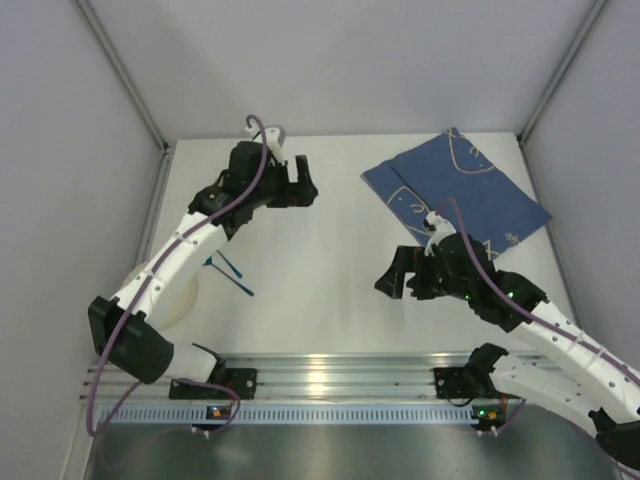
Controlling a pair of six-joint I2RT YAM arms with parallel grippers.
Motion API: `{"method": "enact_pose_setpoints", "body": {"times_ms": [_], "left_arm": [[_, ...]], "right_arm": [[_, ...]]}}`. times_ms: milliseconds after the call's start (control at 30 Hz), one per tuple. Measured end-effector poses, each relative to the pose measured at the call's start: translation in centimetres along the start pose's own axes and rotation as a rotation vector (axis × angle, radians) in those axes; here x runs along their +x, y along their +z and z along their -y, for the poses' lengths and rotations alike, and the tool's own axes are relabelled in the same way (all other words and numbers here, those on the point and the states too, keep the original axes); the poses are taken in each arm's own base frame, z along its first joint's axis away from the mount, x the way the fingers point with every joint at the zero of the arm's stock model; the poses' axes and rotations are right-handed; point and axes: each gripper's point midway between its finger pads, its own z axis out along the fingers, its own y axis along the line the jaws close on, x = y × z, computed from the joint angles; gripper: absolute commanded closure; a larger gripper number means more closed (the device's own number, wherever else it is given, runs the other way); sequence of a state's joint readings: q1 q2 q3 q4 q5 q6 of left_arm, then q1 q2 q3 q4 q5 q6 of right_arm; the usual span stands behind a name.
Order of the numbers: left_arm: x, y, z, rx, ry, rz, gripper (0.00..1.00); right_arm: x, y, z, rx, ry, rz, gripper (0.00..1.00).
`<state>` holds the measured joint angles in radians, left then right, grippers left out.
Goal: Set the dinner table for one person
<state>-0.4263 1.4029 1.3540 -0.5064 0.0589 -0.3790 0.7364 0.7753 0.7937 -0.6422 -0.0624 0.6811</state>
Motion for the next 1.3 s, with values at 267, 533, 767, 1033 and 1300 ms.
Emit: {"method": "enact_pose_setpoints", "body": {"times_ms": [267,533,767,1033,1300], "left_arm": [[-0.9,-1.4,2.9,0.11,-0.264,0.146,0.02],[10.8,11.4,6.9,0.053,-0.28,-0.245,0.04],[13.7,19.3,14.1,0.144,-0.264,-0.346,0.07],[16.3,25.5,19.8,0.241,-0.292,-0.387,0.15],[17.9,26.8,21.4,0.294,-0.331,-0.436,0.5]], "right_arm": [[-0.3,-0.3,-0.9,-0.049,-0.013,0.012,0.0],[-1.2,-1.9,0.5,0.063,-0.053,0.018,0.0],[-3.1,-6.6,3.5,0.265,-0.052,0.115,0.0],[-4.9,-12.9,5.8,0.413,0.019,0.257,0.0],[-4.6,-14.3,7.6,0.51,0.089,0.292,0.0]]}}
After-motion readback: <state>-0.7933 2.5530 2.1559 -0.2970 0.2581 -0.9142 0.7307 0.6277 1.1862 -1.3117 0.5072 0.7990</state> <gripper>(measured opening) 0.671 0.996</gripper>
